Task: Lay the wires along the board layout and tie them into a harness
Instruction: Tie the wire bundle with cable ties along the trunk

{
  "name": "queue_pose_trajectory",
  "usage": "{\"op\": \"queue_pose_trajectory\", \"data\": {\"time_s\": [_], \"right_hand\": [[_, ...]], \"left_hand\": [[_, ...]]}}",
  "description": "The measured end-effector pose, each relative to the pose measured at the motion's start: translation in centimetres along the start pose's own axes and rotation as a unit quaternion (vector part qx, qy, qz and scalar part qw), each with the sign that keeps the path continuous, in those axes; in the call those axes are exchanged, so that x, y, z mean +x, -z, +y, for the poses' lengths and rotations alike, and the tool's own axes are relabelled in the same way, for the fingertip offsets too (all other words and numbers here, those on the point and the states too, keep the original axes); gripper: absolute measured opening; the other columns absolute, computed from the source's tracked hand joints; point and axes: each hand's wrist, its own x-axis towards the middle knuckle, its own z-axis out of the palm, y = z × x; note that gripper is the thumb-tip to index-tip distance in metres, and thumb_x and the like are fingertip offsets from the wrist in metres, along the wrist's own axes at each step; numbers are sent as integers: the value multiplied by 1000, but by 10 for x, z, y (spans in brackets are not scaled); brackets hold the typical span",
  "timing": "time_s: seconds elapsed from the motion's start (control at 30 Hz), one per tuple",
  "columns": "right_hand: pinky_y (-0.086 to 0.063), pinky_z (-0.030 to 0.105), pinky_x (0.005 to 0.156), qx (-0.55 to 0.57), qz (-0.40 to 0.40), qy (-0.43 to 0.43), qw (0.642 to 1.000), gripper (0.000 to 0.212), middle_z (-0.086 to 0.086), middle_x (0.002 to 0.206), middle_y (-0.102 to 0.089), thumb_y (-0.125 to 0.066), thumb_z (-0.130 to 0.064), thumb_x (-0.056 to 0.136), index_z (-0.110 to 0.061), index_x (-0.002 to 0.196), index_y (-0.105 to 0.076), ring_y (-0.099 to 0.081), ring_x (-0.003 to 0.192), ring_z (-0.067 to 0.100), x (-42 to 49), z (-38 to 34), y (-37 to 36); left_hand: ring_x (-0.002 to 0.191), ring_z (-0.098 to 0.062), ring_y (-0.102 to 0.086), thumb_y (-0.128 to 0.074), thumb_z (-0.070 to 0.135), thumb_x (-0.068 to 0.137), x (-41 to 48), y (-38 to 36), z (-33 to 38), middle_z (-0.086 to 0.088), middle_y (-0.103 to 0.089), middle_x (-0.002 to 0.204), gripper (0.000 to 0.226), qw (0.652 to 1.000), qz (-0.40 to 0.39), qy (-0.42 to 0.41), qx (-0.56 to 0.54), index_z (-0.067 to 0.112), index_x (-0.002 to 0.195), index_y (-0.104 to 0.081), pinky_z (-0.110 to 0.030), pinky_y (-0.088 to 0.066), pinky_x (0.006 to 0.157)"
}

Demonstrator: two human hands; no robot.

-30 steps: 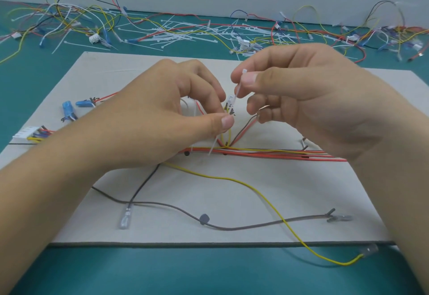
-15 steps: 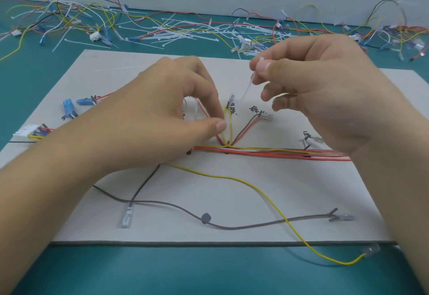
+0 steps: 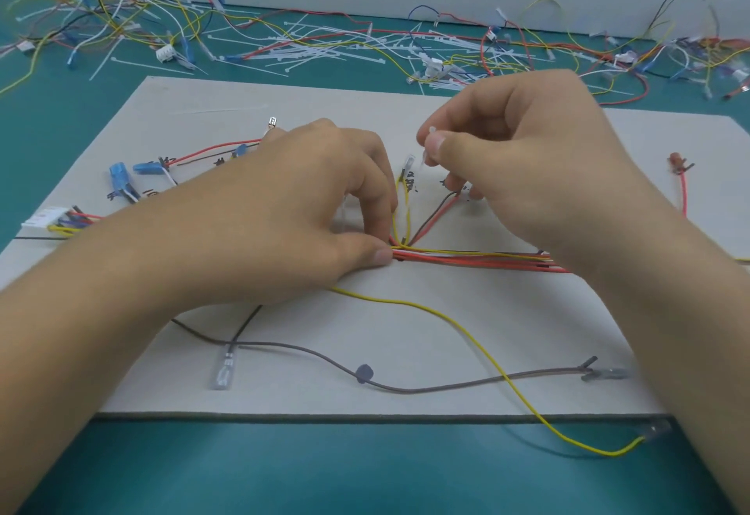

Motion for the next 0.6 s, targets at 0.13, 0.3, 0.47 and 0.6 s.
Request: {"op": "queue_pose_trajectory", "data": {"time_s": [0.13, 0.3, 0.47, 0.6], "right_hand": [[-56, 33, 63, -19, -6, 16, 1000, 12, 2, 76, -75, -69, -14, 91, -20, 83, -75, -70, 68, 20, -1, 1, -5], [-52, 24, 54, 1, 42, 26, 999, 15, 6, 77, -75, -67, -12, 91, -21, 81, -74, -67, 61, 18, 1, -1, 2], [-50, 21, 52, 11, 52, 29, 998, 17, 7, 76, -75, -66, -11, 91, -21, 79, -74, -62, 56, 8, 0, -3, 3], [-52, 27, 55, 0, 28, 11, 1000, 13, 5, 74, -75, -69, -13, 89, -19, 80, -75, -63, 57, 10, -1, 0, -4]], "left_hand": [[106, -7, -42, -56, 55, 77, -1, -2, 1, 22, -55, 109, 24, 999, -27, -4, 44, 32, 77, -65, -34, -28, 92], [102, -9, -37, -50, 55, 81, -2, -3, 1, 20, -50, 110, 23, 997, -38, -12, 70, 33, 77, -57, -32, -22, 85], [101, -9, -37, -48, 56, 80, -1, -4, 0, 19, -50, 111, 25, 997, -34, -14, 74, 33, 79, -59, -32, -22, 85], [102, -9, -37, -50, 55, 80, -1, -4, -1, 19, -51, 111, 24, 997, -35, -16, 73, 33, 79, -59, -34, -24, 87]]}}
